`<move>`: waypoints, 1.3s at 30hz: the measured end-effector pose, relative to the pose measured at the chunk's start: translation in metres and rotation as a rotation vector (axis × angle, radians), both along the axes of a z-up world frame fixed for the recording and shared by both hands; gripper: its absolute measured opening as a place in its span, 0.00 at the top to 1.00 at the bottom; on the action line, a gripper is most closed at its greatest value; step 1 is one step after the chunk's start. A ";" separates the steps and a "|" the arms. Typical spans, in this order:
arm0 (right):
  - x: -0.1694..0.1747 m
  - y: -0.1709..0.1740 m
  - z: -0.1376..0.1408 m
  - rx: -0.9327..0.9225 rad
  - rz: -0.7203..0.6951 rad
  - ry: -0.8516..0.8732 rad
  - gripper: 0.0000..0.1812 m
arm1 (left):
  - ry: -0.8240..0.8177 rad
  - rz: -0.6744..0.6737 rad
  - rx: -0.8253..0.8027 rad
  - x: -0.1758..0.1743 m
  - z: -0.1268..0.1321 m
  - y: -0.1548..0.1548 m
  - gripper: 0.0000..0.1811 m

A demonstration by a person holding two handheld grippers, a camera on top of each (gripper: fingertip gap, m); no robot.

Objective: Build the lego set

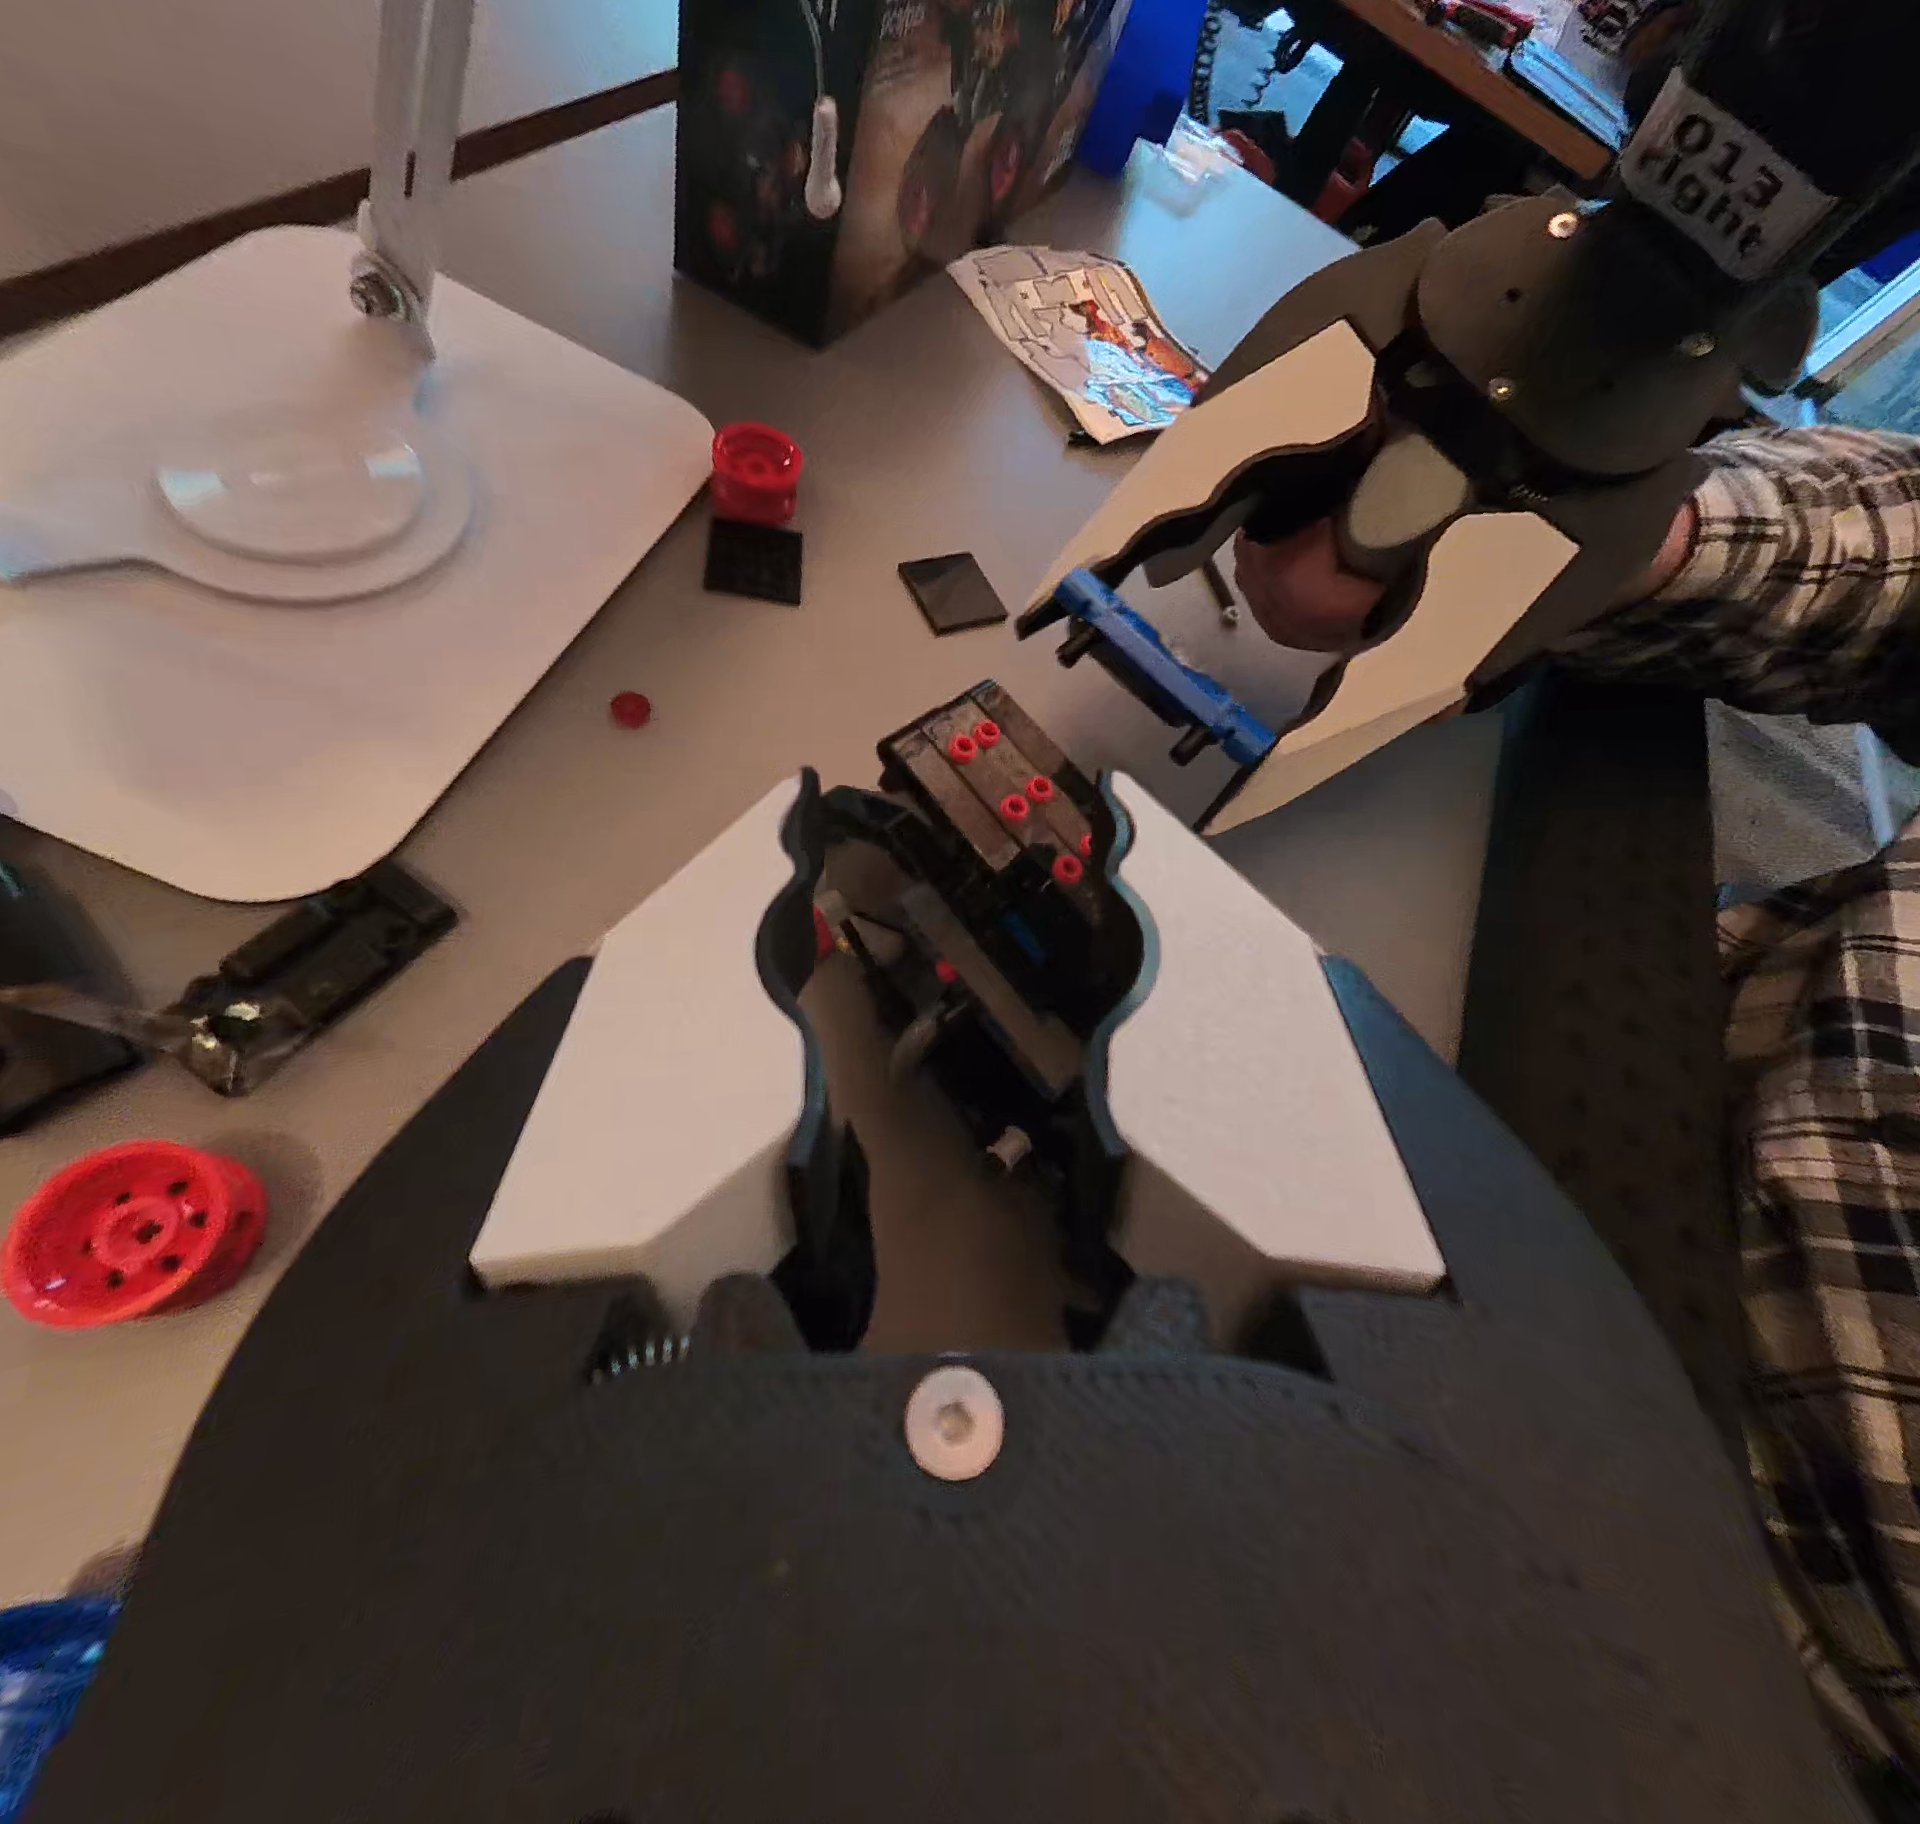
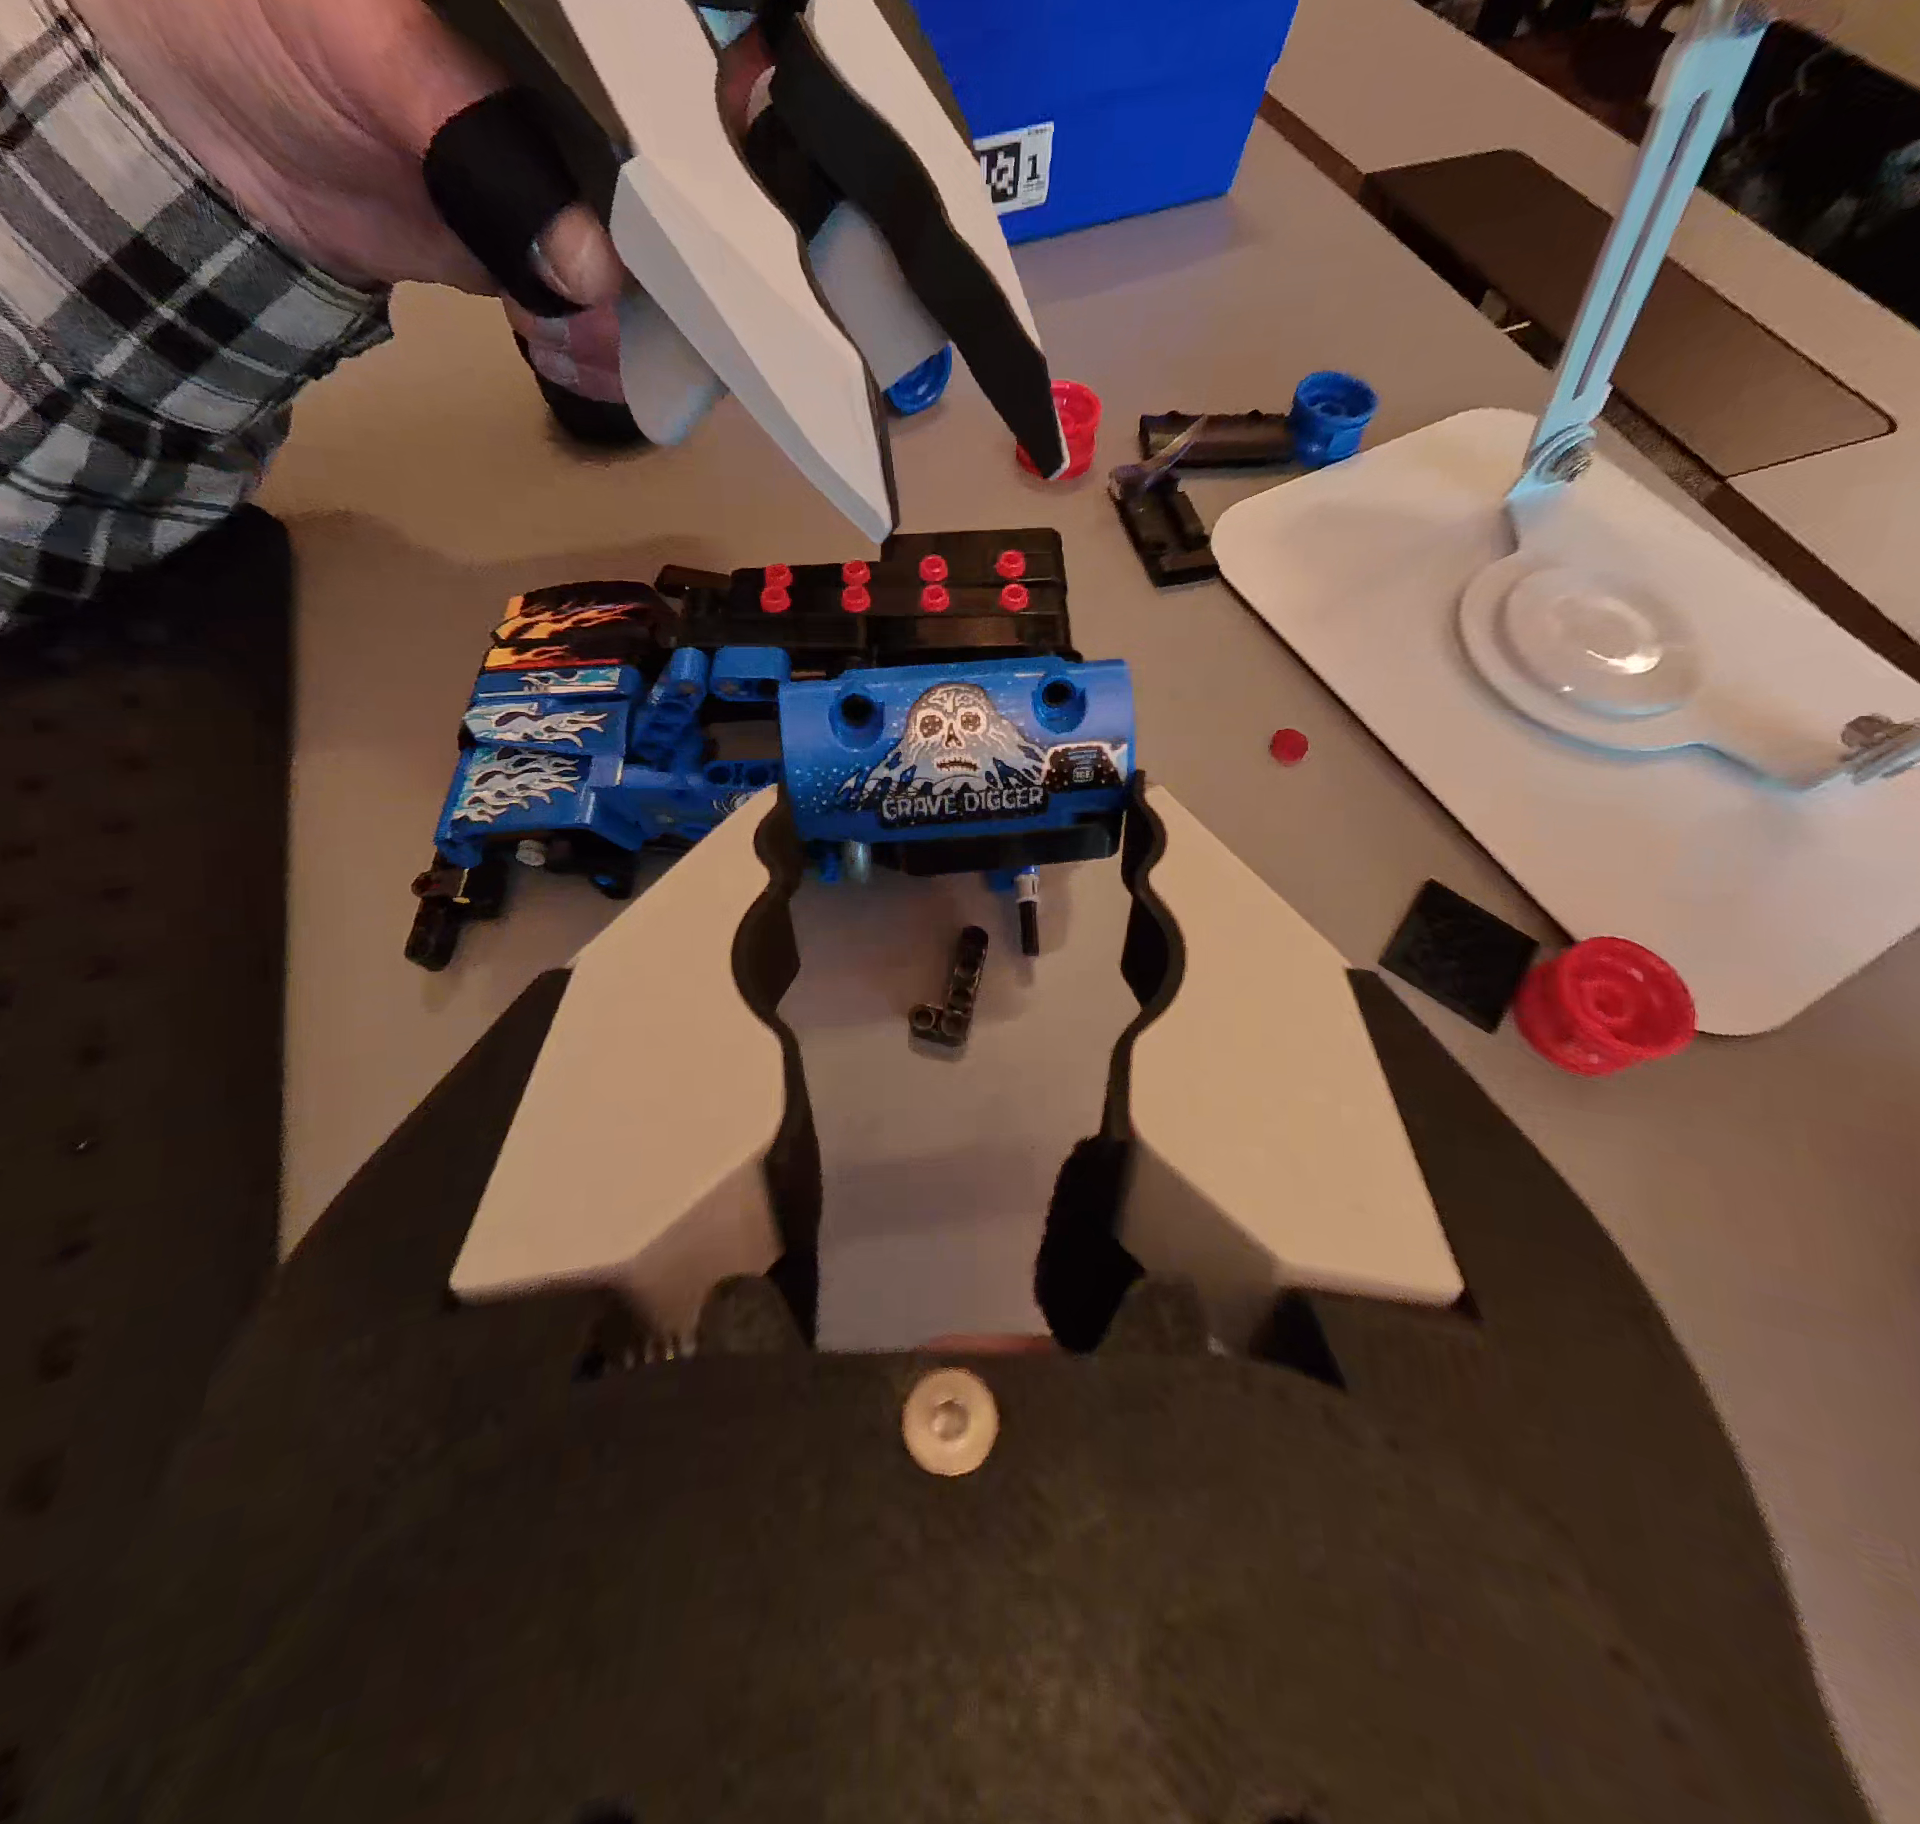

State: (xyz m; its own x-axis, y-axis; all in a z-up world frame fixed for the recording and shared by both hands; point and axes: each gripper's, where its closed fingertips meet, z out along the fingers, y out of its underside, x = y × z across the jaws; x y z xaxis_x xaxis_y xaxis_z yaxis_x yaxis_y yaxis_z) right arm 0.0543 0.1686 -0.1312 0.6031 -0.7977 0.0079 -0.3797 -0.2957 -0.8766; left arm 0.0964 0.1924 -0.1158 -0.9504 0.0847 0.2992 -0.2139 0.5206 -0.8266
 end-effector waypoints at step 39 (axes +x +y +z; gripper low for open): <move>0.011 0.010 -0.029 -0.145 0.058 0.147 0.67 | 0.210 -0.001 -0.097 -0.013 -0.013 -0.005 0.82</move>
State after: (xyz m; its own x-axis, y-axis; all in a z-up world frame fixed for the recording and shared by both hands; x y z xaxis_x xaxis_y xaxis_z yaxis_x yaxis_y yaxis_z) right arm 0.0657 0.1790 -0.1603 0.6507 -0.7588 0.0288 -0.4794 -0.4399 -0.7594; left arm 0.0830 0.1871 -0.1289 -0.8682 0.1242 0.4804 -0.3854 0.4409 -0.8106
